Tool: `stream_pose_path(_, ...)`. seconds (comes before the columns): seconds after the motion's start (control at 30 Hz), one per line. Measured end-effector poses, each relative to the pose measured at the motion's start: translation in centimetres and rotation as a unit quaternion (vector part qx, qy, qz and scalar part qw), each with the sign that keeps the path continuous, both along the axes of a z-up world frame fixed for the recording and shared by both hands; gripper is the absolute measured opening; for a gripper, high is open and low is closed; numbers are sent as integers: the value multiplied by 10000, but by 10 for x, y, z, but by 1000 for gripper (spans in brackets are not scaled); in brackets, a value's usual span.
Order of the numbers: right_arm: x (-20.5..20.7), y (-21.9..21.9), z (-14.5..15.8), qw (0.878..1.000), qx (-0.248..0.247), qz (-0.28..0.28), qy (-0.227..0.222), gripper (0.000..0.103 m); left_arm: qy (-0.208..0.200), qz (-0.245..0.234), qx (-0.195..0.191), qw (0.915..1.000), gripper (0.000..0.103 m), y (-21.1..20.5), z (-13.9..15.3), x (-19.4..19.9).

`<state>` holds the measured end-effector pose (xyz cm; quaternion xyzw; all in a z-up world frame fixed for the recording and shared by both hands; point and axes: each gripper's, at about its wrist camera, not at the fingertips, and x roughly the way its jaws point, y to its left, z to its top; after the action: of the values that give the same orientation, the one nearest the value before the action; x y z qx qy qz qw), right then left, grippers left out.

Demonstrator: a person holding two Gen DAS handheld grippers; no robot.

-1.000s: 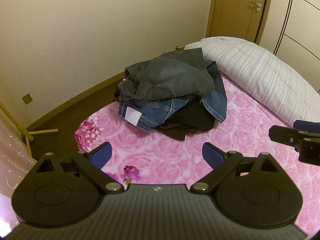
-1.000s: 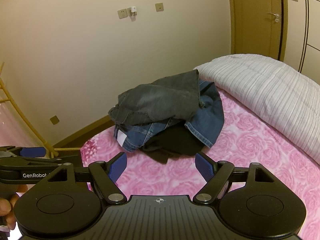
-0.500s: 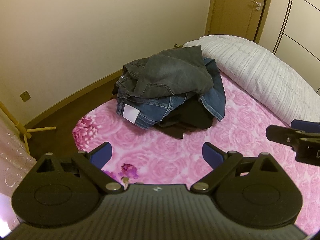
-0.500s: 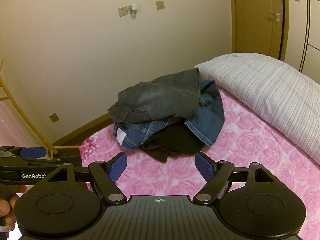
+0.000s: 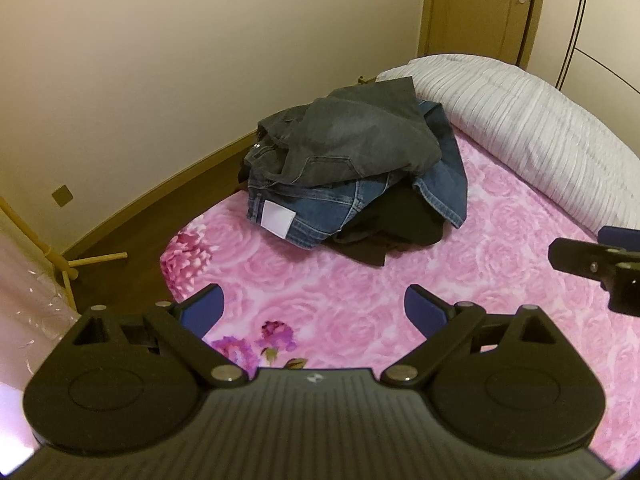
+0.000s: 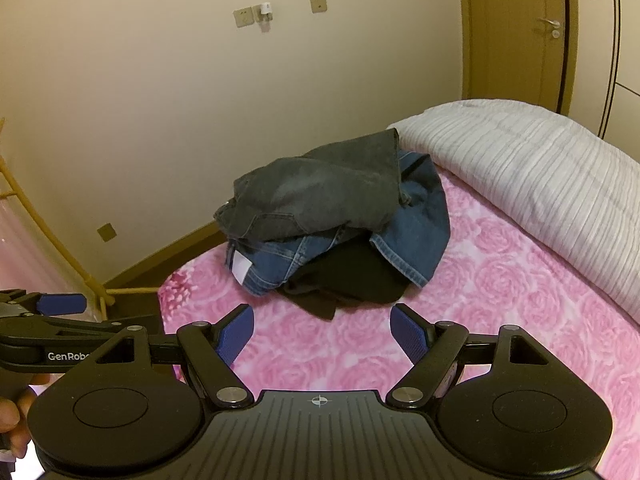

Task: Fold clothes

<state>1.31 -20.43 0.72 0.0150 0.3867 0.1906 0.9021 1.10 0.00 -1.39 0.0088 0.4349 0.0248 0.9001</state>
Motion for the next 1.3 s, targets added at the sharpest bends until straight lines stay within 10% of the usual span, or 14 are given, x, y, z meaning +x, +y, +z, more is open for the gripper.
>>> stream_pose_path(1.3,47,-30,-28,9991,-379,185,-87,78,-727,-812,356,9934,96,36,-24,32)
